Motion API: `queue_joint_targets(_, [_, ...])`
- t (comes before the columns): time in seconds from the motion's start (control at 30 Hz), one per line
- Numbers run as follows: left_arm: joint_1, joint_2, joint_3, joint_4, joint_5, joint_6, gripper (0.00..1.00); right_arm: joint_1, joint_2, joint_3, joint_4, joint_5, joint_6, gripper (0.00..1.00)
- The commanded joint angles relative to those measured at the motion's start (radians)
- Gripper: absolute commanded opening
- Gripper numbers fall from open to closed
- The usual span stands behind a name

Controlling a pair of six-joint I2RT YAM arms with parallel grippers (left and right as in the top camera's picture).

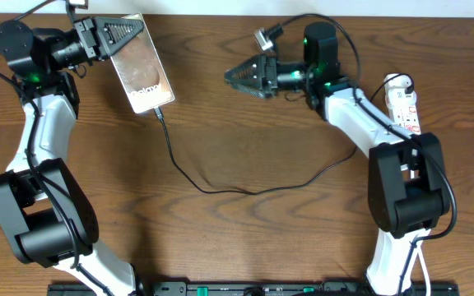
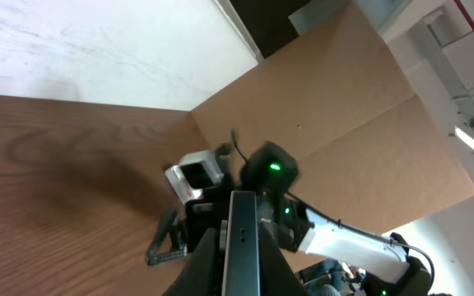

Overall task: Plug charger to phone and switch on socket
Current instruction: 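Release the connector and pull the right gripper back to the right, then lower the phone onto the table with the left gripper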

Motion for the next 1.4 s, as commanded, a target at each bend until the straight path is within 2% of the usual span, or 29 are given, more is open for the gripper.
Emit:
queue_joint_targets(0.0, [0.001,-0.022,0.008,0.005,0.000,-0.023,0.07,-0.024,-0.003,0.003,-0.217,0.123,-0.245,0.99])
queue_joint_targets(0.07, [0.001,-0.022,0.008,0.006,0.000,-0.022,0.08,-0.037,-0.003,0.003,-0.438,0.259,-0.372,0.99])
queue_joint_targets(0.17, [0.001,-0.022,0.007,0.006,0.000,-0.002,0.07,-0.050,-0.028,0.003,-0.643,0.413,-0.497,0.99])
queue_joint_targets(0.4, [-0.004,-0.003,-0.085,0.005,-0.003,0.056,0.07,-0.048,-0.260,0.004,-0.927,0.995,-0.502,0.99])
queue_joint_targets(0.47, [-0.004,0.003,-0.137,-0.003,-0.016,0.091,0.07,-0.045,-0.315,0.004,-0.962,1.067,-0.491,0.99])
queue_joint_targets(0.7, [-0.004,0.004,-0.350,-0.185,-0.137,0.330,0.07,-0.046,-0.377,0.004,-0.995,1.089,-0.492,0.99])
queue_joint_targets(0.87, [-0.004,0.004,-0.435,-0.490,-0.342,0.565,0.07,-0.044,-0.377,0.004,-1.003,1.089,-0.492,0.99])
queue_joint_targets(0.97, [-0.004,0.004,-0.438,-0.636,-0.441,0.661,0.07,-0.043,-0.377,0.004,-1.004,1.088,-0.499,0.99])
queue_joint_targets(1.07, [-0.004,0.004,-0.438,-0.759,-0.557,0.715,0.07,-0.033,-0.377,0.003,-1.003,1.089,-0.500,0.99])
queue_joint_targets(1.23, [-0.004,0.004,-0.438,-0.928,-0.760,0.716,0.07,-0.019,-0.377,0.003,-1.004,1.089,-0.507,0.99])
queue_joint_targets(1.37, [-0.004,0.004,-0.438,-0.983,-0.791,0.749,0.07,-0.013,-0.377,0.003,-1.003,1.089,-0.507,0.99])
